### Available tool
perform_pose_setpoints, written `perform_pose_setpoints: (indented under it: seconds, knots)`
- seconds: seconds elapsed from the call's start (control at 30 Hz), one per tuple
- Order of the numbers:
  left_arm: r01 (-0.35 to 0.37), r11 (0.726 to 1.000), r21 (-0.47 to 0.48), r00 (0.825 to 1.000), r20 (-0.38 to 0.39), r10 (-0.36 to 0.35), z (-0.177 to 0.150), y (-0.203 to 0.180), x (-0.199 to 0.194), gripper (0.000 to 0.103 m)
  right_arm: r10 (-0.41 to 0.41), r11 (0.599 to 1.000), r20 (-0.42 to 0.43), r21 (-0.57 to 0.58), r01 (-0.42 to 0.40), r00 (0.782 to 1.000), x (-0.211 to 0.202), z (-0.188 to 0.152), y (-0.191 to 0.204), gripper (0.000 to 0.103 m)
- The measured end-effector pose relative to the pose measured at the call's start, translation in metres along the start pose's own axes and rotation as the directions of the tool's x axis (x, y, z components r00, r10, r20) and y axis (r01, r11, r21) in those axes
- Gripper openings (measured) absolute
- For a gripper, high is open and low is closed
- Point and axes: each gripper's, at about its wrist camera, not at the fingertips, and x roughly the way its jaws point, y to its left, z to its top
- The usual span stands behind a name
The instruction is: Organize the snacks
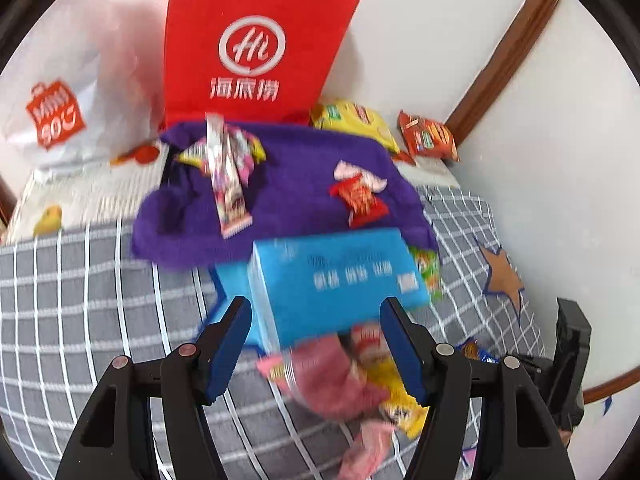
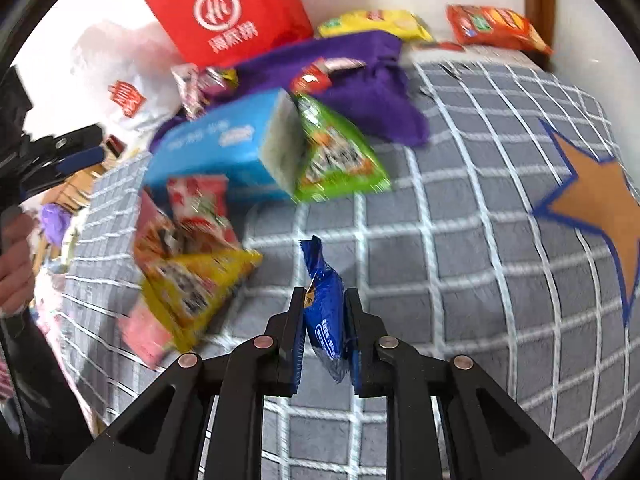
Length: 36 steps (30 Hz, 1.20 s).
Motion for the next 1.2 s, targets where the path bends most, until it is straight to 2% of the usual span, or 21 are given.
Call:
perform_pose_setpoints:
  seconds: [0.03,0.07,0.1,0.17,0.37,0.53,0.67,0.77,0.83,0.97,1.2]
  knots:
    - [-0.001,1.0,-0.004,1.0,-0.004,0.001,-0.004,0.0,0.001,0.065,-0.013,1.0,0.002,0.002,0.013,1.0,-0.001,-0.003,-0.001,0.022]
    - [-0.001,1.0,-0.011,1.0,-0.01,0.001,-0.01,0.001,0.001,0.065,-0.033,0.999,0.007,-0.002,0.033,0.999,-0.004,-0.006,-0.004,0.028]
    - [0.0,1.0,-0.016,1.0,-0.014,-0.001,-0.013,0.0,0.002,0.065,-0.049,0.999,0.009,-0.006,0.049,0.999,-0.006,-0.009,-0.005,0.04]
    - [-0.003,1.0,-0.023,1.0,-0.02,0.002,-0.02,0.001,0.002,0.065,-0.103,0.994,0.029,-0.023,0.103,0.994,-0.012,-0.013,-0.01,0.057]
    - [-0.003,0.999,-0.047,1.0,-0.023,0.002,-0.032,0.005,0.002,0.065,-0.133,0.988,0.11,-0.059,0.14,0.985,-0.03,-0.017,-0.022,0.063]
    - [-0.012,0.998,-0.067,0.999,-0.031,0.01,-0.039,0.009,0.003,0.065,-0.124,0.978,0.14,-0.151,0.145,0.982,-0.023,-0.008,-0.012,0.063]
    - [-0.029,0.997,-0.073,0.999,-0.033,0.027,-0.044,0.013,0.001,0.065,-0.145,0.968,0.1,-0.191,0.162,0.984,0.001,0.001,-0.008,0.063]
    - [-0.038,0.996,-0.079,0.999,-0.032,0.036,-0.047,0.017,-0.001,0.065,-0.139,0.97,0.046,-0.193,0.146,0.989,0.017,0.002,-0.014,0.063]
    - [-0.041,0.995,-0.09,0.999,-0.029,0.038,-0.049,0.02,-0.002,0.065,-0.138,0.971,0.07,-0.189,0.149,0.988,0.017,0.0,-0.016,0.062]
    - [-0.041,0.993,-0.108,0.999,-0.037,0.038,-0.051,0.024,0.001,0.065,-0.152,0.97,0.089,-0.178,0.166,0.984,0.016,-0.001,-0.02,0.05]
    - [0.002,0.992,-0.13,0.999,-0.052,-0.009,-0.056,0.021,0.014,0.065,-0.159,0.968,0.126,-0.176,0.18,0.979,0.014,-0.008,-0.02,0.048]
